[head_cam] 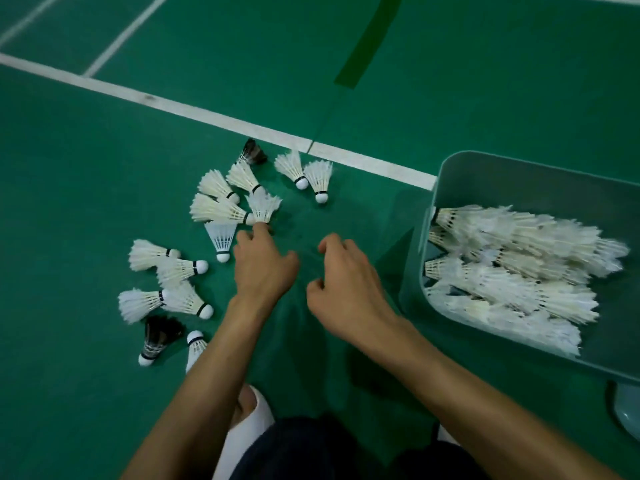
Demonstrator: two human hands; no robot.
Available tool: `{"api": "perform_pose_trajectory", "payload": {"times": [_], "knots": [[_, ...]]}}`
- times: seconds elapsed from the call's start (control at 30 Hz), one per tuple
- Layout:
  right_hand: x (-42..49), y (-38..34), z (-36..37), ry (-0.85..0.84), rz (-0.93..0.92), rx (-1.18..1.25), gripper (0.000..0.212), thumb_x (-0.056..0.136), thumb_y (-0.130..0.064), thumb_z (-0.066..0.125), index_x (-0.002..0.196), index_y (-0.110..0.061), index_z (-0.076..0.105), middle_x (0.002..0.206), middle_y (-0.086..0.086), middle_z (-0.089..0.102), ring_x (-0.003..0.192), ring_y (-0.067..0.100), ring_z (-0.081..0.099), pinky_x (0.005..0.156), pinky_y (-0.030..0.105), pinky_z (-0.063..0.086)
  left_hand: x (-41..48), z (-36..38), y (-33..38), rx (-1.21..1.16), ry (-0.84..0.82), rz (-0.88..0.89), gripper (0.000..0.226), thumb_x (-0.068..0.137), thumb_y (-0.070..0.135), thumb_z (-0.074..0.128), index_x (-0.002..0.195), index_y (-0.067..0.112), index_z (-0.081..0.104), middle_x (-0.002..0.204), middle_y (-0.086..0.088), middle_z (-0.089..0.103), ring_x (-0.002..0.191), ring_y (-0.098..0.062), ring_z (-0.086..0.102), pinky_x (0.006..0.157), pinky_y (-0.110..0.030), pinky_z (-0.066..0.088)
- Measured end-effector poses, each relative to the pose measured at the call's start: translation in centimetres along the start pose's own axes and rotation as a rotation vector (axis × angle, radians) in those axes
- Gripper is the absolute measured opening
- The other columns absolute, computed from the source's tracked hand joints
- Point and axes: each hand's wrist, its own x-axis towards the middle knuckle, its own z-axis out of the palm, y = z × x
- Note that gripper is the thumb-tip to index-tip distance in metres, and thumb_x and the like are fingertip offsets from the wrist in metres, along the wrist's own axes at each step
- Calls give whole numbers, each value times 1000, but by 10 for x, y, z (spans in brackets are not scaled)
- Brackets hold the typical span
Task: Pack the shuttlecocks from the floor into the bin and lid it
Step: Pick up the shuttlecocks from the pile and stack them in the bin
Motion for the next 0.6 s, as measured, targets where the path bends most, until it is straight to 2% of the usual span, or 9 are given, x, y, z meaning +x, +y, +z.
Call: {"api": "perform_pose_trajectory", "payload": {"times": [0.1,0.17,0.27,0.33,0.43,0.53,0.6], "knots": [[38,2,21,32,74,-78,54,88,-23,65,135,-13,42,138,14,45,127,34,44,101,40,41,31,3,-12,118,136,-155,81,78,29,76,145,15,33,149,-20,28,136,-44,30,105,-60,38],[65,-2,34,59,104,-113,65,86,-23,68,143,-14,38,150,15,36,131,36,40,104,42,41,50,1,-25,139,146,-210,103,78,36,80,157,28,16,161,-20,10,147,-45,14,110,-72,27],[111,-17,53,69,83,-140,73,85,-20,71,148,-15,35,162,15,21,136,38,35,105,45,41,81,-4,-48,138,125,-232,116,78,47,82,160,38,0,167,-19,-4,153,-45,2,113,-74,19],[144,-28,66,108,7,-139,72,85,-15,70,148,-14,37,163,13,22,138,38,34,105,46,43,99,-9,-63,124,131,-218,114,79,46,79,161,38,0,167,-19,-1,150,-45,12,113,-70,26],[184,-42,87,146,-129,-182,62,87,-16,68,143,-10,43,154,12,40,133,34,40,102,45,45,120,-15,-81,24,122,-163,98,84,27,69,161,31,9,154,-20,24,132,-43,41,101,-53,43],[200,-48,102,131,-152,-225,30,93,-24,60,119,-11,57,126,11,61,117,33,49,89,45,43,125,-18,-90,-7,159,-61,83,80,8,59,154,28,25,132,-15,45,109,-40,55,82,-44,47],[200,-46,106,179,-145,-202,17,91,-27,59,99,-12,60,106,11,65,105,34,52,82,44,43,122,-22,-89,-13,181,-35,76,80,4,53,147,32,32,122,-10,49,95,-37,58,72,-41,45]]}}
